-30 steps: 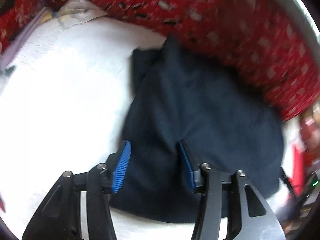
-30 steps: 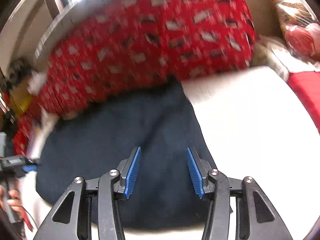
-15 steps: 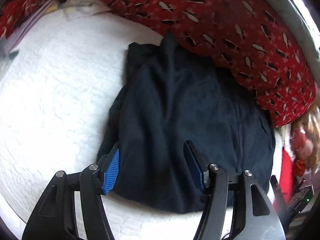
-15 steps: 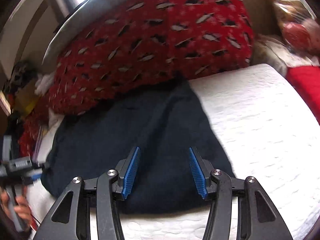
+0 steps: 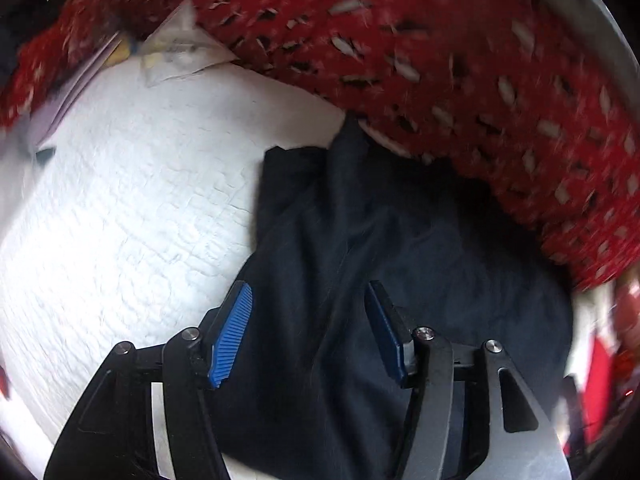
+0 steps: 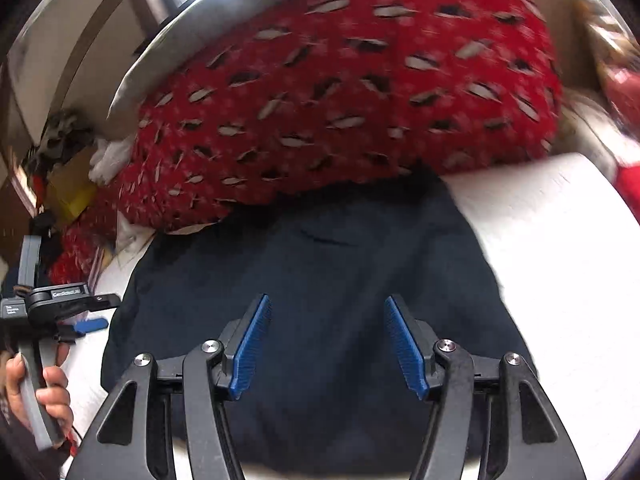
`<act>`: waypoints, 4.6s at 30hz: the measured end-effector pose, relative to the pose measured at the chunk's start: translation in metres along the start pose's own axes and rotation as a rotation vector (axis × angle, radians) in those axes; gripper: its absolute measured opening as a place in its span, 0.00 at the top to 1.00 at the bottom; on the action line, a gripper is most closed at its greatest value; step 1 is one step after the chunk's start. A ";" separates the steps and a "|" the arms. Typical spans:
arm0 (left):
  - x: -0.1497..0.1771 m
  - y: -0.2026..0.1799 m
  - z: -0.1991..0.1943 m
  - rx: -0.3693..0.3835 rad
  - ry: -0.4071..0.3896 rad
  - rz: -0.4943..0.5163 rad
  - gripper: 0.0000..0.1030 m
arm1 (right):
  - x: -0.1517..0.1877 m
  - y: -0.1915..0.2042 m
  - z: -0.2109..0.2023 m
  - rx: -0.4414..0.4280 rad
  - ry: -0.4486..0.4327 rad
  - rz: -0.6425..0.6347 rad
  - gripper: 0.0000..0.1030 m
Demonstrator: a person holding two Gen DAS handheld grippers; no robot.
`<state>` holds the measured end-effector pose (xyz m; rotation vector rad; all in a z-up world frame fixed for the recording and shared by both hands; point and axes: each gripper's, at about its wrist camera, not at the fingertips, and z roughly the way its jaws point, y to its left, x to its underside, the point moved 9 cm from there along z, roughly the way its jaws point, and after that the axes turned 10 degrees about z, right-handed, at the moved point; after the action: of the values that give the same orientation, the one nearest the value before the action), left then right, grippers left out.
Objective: Fold large clothes
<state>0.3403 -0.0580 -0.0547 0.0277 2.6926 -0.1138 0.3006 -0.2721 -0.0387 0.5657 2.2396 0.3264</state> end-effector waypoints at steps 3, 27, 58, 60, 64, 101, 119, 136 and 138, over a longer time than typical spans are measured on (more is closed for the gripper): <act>0.002 -0.002 0.032 -0.040 0.072 -0.003 0.44 | 0.016 -0.001 0.039 0.083 0.084 -0.045 0.31; 0.008 0.023 0.060 -0.016 0.104 -0.065 0.15 | 0.032 0.013 0.069 0.215 0.094 -0.306 0.19; -0.005 -0.012 -0.008 0.522 0.160 -0.081 0.82 | -0.018 -0.106 0.070 0.239 0.063 0.069 0.01; -0.012 -0.032 -0.026 0.539 0.132 -0.054 0.83 | -0.018 -0.105 0.063 0.236 0.088 0.067 0.01; -0.026 -0.075 -0.055 0.555 0.092 0.012 0.83 | -0.025 -0.122 0.025 0.206 0.035 0.142 0.01; 0.022 -0.127 -0.066 0.472 0.106 0.102 0.50 | -0.029 -0.160 -0.035 0.071 -0.049 0.250 0.06; 0.073 -0.108 -0.060 0.532 0.108 0.201 0.48 | -0.058 -0.018 0.004 -0.155 0.083 -0.038 0.95; 0.092 -0.123 -0.028 0.463 0.195 0.219 0.46 | -0.035 -0.105 -0.037 -0.321 0.208 0.346 0.39; 0.092 -0.120 -0.031 0.454 0.187 0.215 0.47 | -0.016 -0.089 -0.039 -0.319 0.281 0.279 0.39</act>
<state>0.2391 -0.1754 -0.0578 0.4849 2.7660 -0.6812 0.2550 -0.3598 -0.0388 0.6925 2.3058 0.9379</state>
